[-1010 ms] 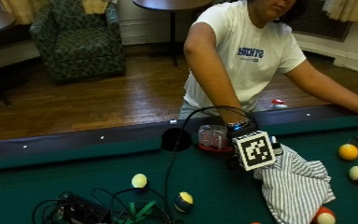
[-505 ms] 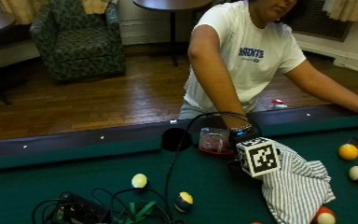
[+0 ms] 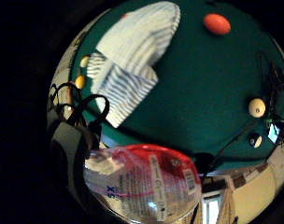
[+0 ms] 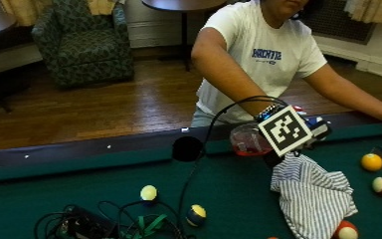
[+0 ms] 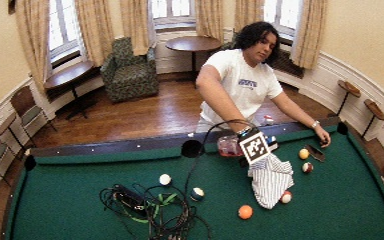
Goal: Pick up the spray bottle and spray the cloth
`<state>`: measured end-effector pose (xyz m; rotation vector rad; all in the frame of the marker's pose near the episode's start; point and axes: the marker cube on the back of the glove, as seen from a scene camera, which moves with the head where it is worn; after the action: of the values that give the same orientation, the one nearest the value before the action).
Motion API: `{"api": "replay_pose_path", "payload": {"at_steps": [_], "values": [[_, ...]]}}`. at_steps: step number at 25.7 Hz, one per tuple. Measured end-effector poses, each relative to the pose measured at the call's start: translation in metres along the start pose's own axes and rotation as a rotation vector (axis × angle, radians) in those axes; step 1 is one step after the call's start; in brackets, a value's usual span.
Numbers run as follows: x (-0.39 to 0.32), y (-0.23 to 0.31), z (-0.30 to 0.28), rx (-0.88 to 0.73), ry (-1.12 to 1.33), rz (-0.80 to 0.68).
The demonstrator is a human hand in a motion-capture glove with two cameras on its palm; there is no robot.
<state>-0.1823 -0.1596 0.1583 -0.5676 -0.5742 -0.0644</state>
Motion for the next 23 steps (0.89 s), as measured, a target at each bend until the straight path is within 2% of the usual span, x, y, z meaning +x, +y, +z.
{"api": "replay_pose_path", "payload": {"at_steps": [7,11,16,23], "values": [[-0.060,0.032,-0.061,0.190,-0.280,-0.261],[-0.092,0.055,-0.071,0.241,-0.453,-0.446],[-0.131,0.067,-0.049,0.289,-0.582,-0.625],[-0.171,0.048,0.002,0.257,-0.689,-0.748]]}}
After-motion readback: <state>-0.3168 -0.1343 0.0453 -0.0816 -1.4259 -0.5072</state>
